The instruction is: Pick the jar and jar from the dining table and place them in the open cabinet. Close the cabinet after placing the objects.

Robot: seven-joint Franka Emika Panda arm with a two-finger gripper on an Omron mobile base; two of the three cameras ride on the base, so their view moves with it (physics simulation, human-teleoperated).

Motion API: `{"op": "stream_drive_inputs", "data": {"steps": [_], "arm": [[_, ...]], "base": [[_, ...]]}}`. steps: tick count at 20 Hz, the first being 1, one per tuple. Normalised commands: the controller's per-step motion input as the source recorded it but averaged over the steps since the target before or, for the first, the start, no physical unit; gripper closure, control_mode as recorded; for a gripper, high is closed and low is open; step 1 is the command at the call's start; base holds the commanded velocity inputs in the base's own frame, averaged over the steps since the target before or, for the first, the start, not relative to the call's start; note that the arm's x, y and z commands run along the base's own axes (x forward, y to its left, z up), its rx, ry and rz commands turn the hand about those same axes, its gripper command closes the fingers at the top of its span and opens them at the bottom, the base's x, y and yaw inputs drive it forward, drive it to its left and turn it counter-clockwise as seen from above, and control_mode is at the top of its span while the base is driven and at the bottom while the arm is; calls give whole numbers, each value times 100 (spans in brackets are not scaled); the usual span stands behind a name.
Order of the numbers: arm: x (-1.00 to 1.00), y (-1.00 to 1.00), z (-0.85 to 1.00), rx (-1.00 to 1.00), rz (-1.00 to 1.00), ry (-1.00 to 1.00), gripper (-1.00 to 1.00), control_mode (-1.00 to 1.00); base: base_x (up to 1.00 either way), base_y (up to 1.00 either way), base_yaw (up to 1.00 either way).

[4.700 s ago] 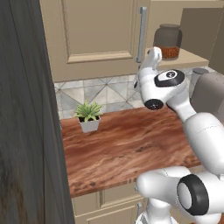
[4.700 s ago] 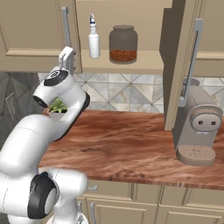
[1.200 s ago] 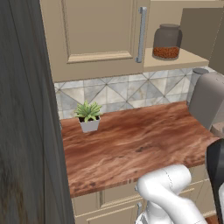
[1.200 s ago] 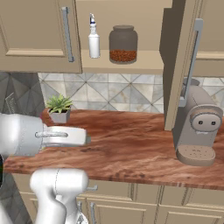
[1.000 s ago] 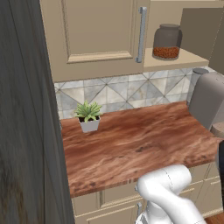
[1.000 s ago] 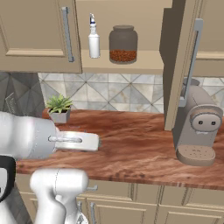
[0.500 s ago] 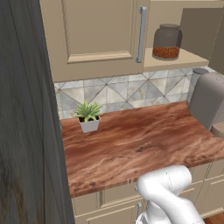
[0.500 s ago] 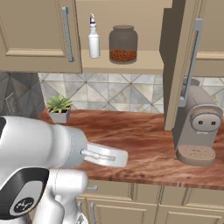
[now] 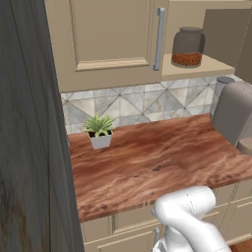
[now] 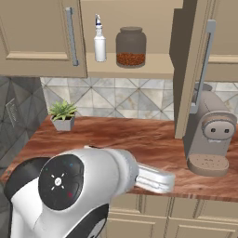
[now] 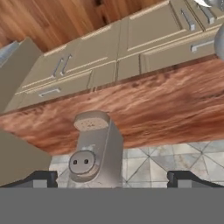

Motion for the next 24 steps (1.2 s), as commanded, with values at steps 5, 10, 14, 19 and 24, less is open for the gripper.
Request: {"op": "stream_drive_inputs", "data": {"steps": [5,10,14,19,24], "arm": [[15,-51,-9,10,17,-11,-100,-100],[23,-47,-9,7,17,-14,-100,-100],[9,-31,-9,11,13,-10,-100,-100],[21,-28,0,13,7,0,-100,-100],[39,-38,0,13,8,-1,-100,-100]], "base": [[0,0,0],[0,0,0],[0,0,0],[0,0,0],[0,0,0]]}}
